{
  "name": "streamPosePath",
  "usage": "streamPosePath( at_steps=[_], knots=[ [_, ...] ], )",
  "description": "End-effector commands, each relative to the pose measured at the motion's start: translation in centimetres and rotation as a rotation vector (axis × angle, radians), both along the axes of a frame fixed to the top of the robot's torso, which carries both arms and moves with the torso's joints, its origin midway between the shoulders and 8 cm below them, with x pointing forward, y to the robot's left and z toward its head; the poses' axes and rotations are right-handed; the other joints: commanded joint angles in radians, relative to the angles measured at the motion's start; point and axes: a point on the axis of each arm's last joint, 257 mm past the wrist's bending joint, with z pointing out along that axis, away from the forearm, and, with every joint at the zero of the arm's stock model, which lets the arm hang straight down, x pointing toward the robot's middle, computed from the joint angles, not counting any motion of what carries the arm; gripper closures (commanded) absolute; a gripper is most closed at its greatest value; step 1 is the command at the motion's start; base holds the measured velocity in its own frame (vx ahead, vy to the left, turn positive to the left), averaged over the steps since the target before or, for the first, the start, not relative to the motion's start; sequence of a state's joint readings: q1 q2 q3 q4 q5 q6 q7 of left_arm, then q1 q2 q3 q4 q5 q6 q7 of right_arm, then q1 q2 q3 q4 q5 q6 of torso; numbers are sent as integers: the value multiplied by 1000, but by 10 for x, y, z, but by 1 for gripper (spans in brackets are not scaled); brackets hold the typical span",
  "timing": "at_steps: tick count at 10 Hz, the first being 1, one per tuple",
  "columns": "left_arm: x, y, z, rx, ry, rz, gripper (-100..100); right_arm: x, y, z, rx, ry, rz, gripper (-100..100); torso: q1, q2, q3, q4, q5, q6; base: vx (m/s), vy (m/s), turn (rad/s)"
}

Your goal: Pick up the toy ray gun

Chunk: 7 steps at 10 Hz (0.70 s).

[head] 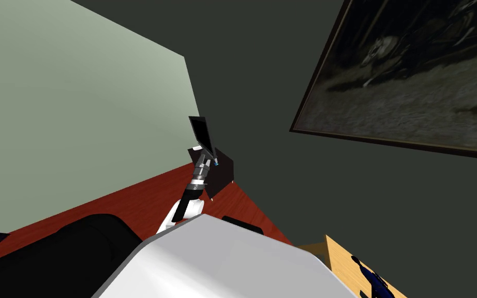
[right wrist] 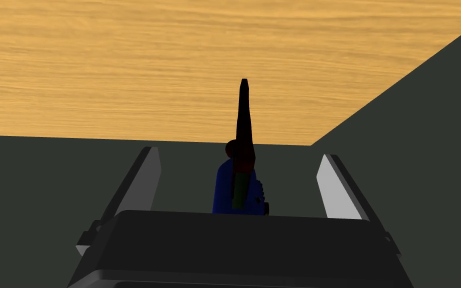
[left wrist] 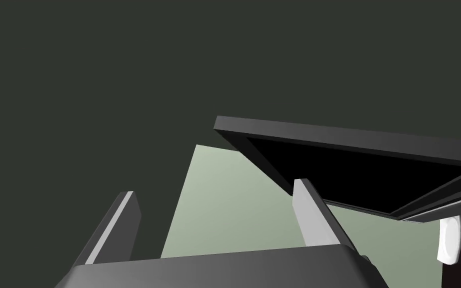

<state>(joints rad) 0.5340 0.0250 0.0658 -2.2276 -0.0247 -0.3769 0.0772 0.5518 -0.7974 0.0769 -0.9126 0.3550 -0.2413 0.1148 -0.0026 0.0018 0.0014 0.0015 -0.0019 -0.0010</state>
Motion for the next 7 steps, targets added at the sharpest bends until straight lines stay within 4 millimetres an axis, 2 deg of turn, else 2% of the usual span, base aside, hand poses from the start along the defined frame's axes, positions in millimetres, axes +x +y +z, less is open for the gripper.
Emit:
streamPosePath(
  at_steps=[1,2,3,4,5,7],
  knots=[
    [0,0,0,0,0,0,0,10,-13,2,0,-9,-37,-100,0,0,0,0,0,0,-146,47,306],
    [0,0,0,0,0,0,0,5,-16,1,-4,0,-44,-100,0,3,1,1,0,-1,-122,23,84],
    [0,0,0,0,0,0,0,9,-26,1,-6,-3,-72,-100,-1,3,2,1,0,1,-107,41,144],
    [0,0,0,0,0,0,0,7,-20,0,-5,-2,-56,-100,0,2,1,0,0,0,-48,21,40],
    [0,0,0,0,0,0,0,7,-21,0,-4,-3,-60,100,-1,-1,0,0,0,1,-9,3,-10],
    [0,0,0,0,0,0,0,8,-20,0,-4,-3,-58,100,-3,-4,-2,-1,-1,2,0,0,0]
  ],
)
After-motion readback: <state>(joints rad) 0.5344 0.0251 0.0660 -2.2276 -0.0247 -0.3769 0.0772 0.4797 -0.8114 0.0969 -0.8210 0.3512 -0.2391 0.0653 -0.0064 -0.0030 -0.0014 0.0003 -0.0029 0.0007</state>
